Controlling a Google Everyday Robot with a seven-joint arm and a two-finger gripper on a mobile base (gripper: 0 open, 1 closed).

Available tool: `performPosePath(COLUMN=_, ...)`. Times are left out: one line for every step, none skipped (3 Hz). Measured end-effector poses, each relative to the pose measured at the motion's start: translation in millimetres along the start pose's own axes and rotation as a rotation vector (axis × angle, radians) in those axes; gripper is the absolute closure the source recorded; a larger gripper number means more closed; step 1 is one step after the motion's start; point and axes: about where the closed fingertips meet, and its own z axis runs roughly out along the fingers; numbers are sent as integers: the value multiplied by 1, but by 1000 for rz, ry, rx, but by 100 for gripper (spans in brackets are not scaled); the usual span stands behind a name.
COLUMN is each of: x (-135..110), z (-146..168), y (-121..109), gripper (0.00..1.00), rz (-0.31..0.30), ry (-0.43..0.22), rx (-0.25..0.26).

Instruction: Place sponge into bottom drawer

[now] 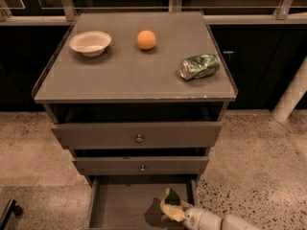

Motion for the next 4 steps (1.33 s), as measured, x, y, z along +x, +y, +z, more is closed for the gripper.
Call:
performPosePath(x=3, z=32, y=-46, gripper=100, rz=53, ry=29, rx=38)
performPosePath(x=11, z=60, y=-85, gripper=100, rz=106, ry=55, rx=68)
performPosePath(x=27, z=81, y=-117, gripper=100, rz=167, ry=84, rx=95)
performPosePath(x=26, z=83, y=-122, gripper=83, rz=168, ry=85, rx=101)
